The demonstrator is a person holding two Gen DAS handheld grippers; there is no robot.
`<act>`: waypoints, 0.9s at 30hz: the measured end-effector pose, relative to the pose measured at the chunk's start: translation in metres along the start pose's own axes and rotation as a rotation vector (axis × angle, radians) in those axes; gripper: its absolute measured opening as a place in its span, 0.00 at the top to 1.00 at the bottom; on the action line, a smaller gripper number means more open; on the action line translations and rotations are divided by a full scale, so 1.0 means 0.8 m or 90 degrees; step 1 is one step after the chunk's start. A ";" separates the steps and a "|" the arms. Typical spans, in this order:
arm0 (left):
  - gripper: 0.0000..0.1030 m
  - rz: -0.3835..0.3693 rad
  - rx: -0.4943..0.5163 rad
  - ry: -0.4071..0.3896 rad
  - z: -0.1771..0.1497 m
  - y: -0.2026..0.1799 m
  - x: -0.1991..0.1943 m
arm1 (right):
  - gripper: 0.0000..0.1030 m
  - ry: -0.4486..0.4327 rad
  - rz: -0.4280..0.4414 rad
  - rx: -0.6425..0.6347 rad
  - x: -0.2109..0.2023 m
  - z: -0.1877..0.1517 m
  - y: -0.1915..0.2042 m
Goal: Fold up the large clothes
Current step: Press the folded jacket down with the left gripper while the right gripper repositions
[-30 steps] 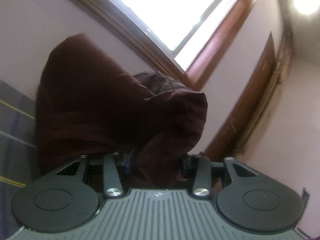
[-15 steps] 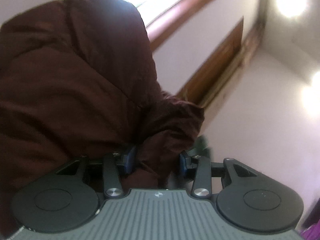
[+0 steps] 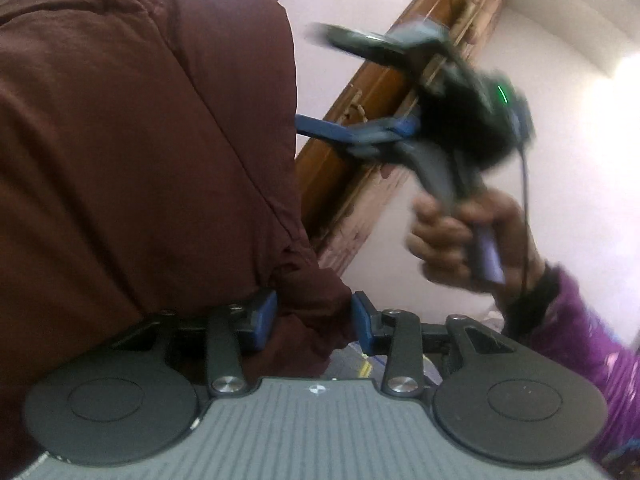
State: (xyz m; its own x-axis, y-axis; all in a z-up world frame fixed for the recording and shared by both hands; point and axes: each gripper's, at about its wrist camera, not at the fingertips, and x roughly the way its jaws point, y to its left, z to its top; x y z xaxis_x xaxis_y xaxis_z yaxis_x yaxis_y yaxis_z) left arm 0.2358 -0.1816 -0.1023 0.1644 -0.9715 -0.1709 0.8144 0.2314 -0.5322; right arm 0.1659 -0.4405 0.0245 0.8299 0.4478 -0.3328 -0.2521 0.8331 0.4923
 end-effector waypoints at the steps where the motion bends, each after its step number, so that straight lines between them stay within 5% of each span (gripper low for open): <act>1: 0.60 0.002 0.002 0.000 -0.001 0.001 0.001 | 0.01 0.034 -0.027 -0.033 0.029 0.001 0.014; 2: 0.59 0.004 0.004 0.002 -0.001 0.000 0.002 | 0.03 0.066 -0.037 -0.051 0.058 -0.001 0.022; 5: 0.55 0.012 0.018 0.004 0.005 -0.020 -0.003 | 0.45 0.131 -0.039 -0.110 0.109 -0.017 0.043; 9: 0.14 0.025 0.014 -0.072 0.025 -0.035 -0.064 | 0.67 0.095 -0.069 -0.177 0.079 -0.034 0.066; 11: 0.02 0.046 0.019 -0.149 0.039 -0.040 -0.097 | 0.70 0.084 -0.098 -0.196 0.061 -0.048 0.067; 13: 0.00 0.119 0.064 -0.214 0.053 -0.039 -0.119 | 0.71 0.076 -0.122 -0.212 0.050 -0.068 0.066; 16: 0.04 0.199 0.044 -0.181 0.077 0.004 -0.109 | 0.74 0.057 -0.142 -0.201 0.017 -0.083 0.056; 19: 0.08 0.208 -0.049 -0.134 0.080 0.053 -0.079 | 0.75 0.035 -0.151 -0.155 -0.006 -0.101 0.041; 25: 0.03 0.219 -0.018 -0.137 0.064 0.060 -0.068 | 0.75 -0.022 -0.154 -0.019 -0.061 -0.140 0.027; 26: 0.02 0.220 -0.022 -0.139 0.059 0.069 -0.077 | 0.69 -0.035 -0.165 0.011 -0.075 -0.143 0.026; 27: 0.02 0.222 -0.025 -0.140 0.055 0.066 -0.083 | 0.45 -0.046 -0.181 0.038 -0.088 -0.144 0.022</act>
State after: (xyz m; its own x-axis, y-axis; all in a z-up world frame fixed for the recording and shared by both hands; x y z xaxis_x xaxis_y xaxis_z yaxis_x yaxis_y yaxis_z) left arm 0.2921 -0.1073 -0.0823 0.5446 -0.8218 -0.1676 0.6682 0.5460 -0.5054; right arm 0.0457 -0.4199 -0.0364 0.8968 0.1731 -0.4071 0.0235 0.9003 0.4347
